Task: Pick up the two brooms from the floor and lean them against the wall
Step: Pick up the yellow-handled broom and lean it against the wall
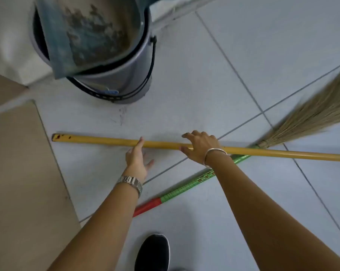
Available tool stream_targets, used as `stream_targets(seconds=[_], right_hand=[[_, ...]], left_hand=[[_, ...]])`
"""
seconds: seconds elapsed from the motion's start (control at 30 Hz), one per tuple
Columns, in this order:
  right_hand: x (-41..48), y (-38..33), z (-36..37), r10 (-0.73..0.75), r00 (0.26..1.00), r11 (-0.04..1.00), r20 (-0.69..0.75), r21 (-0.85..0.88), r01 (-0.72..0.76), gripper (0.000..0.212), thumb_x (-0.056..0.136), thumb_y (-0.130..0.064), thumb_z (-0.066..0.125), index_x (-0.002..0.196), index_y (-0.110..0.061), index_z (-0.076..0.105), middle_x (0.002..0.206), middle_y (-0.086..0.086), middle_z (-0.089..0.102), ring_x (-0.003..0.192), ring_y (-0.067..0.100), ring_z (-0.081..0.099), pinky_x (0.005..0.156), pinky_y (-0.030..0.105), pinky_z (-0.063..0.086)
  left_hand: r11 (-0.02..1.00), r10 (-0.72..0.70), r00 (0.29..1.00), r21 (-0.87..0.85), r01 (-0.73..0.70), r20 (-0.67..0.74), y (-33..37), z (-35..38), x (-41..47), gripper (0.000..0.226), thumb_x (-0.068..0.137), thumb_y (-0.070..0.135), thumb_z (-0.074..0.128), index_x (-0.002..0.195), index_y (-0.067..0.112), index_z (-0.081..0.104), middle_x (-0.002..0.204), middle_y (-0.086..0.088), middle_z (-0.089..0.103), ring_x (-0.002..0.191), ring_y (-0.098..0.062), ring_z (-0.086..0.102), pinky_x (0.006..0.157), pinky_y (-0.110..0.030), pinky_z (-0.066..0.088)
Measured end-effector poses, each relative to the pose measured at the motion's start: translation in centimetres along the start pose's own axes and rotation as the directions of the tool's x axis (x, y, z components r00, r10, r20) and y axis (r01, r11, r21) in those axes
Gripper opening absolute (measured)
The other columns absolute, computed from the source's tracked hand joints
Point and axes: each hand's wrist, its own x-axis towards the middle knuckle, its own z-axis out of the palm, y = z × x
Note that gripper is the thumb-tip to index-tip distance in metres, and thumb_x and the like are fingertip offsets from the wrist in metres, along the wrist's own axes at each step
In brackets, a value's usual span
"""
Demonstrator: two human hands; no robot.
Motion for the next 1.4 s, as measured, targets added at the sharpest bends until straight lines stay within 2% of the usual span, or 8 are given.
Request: stream_targets(seconds=[0.23,0.4,0.5,0.73,0.83,1.0,1.13,1.4], right_hand=[[1.3,0.1,0.8,0.026,0.992,1.0,0.123,-0.001,-0.026,0.026,0.094,-0.03,0.042,0.118,-0.027,0.051,0.108,0.005,0.06,0.082,0.021,0.05,0.073,0.036,0.046],[-3.0,-1.1,-3.9,-0.013,0.974,0.998,0.227,0.057,0.0,0.032,0.092,-0.028,0.049,0.122,-0.038,0.05,0.115,0.003,0.06,0.097,0.025,0.058,0.078,0.035,0.046],[-6.4,-2.4,-10.1,-0.019,0.962,0.995,0.272,0.103,-0.01,0.034,0.091,-0.03,0.051,0.124,-0.039,0.052,0.121,0.003,0.06,0.113,0.026,0.055,0.089,0.034,0.043],[-15.8,-6.1,-30.9,-0.066,0.991,0.964,0.117,0.262,0.034,0.03,0.09,-0.02,0.052,0.119,-0.025,0.061,0.11,0.009,0.066,0.101,0.023,0.06,0.087,0.026,0.043],[-21.9,-7.9,-41.3,-0.059,0.998,0.927,-0.026,0.368,0.065,0.029,0.089,-0.018,0.052,0.114,-0.025,0.064,0.095,0.007,0.066,0.091,0.02,0.059,0.082,0.026,0.045],[-33.6,-11.0,-54.5,-0.093,0.971,0.857,-0.222,0.478,0.192,0.029,0.094,-0.014,0.048,0.119,-0.022,0.062,0.113,0.003,0.065,0.112,0.022,0.057,0.1,0.031,0.043],[-44.1,-13.6,-62.5,-0.133,0.92,0.757,-0.369,0.561,0.335,0.027,0.095,-0.013,0.048,0.117,-0.018,0.063,0.102,0.007,0.065,0.11,0.032,0.059,0.097,0.041,0.048],[-60.7,-16.1,-68.0,-0.07,0.799,0.505,-0.597,0.67,0.544,0.025,0.087,-0.007,0.061,0.109,-0.017,0.066,0.082,0.002,0.064,0.08,0.008,0.067,0.065,0.02,0.058]], left_hand=[[0.973,-0.002,0.997,-0.231,0.021,0.08,-0.5,0.2,0.1,0.038,0.095,0.011,0.047,0.133,0.005,0.042,0.114,-0.016,0.057,0.126,-0.033,0.047,0.089,-0.047,0.046],[0.911,0.036,0.998,-0.408,-0.057,-0.06,0.2,0.2,-8.0,0.057,0.092,0.002,0.05,0.141,0.022,0.029,0.127,-0.016,0.052,0.114,-0.03,0.053,0.09,-0.053,0.049],[0.871,0.085,0.994,-0.481,-0.105,-0.064,2.7,0.8,-14.7,0.062,0.092,0.005,0.052,0.143,0.03,0.026,0.124,-0.012,0.053,0.117,-0.029,0.051,0.088,-0.053,0.05],[0.824,0.43,0.903,-0.409,-0.391,0.004,15.6,4.8,-33.3,0.052,0.09,0.009,0.057,0.137,0.025,0.042,0.123,-0.011,0.057,0.114,-0.031,0.056,0.079,-0.046,0.054],[0.763,0.579,0.81,-0.408,-0.501,0.089,22.3,6.6,-44.3,0.052,0.089,0.01,0.058,0.138,0.021,0.042,0.125,-0.012,0.058,0.115,-0.033,0.057,0.081,-0.048,0.055],[0.621,0.773,0.612,-0.398,-0.676,0.167,29.8,7.4,-62.3,0.061,0.086,0.016,0.063,0.14,0.027,0.038,0.123,-0.003,0.056,0.103,-0.025,0.062,0.065,-0.032,0.061],[0.496,0.867,0.417,-0.4,-0.77,0.272,33.8,6.7,-75.6,0.062,0.083,0.015,0.067,0.139,0.023,0.04,0.125,-0.005,0.056,0.095,-0.018,0.063,0.071,-0.04,0.061],[0.332,0.777,-0.029,-0.449,-0.83,0.629,36.2,2.8,-93.7,0.049,0.083,0.007,0.066,0.129,0.019,0.052,0.093,0.0,0.056,0.086,-0.016,0.066,0.063,-0.035,0.061]])
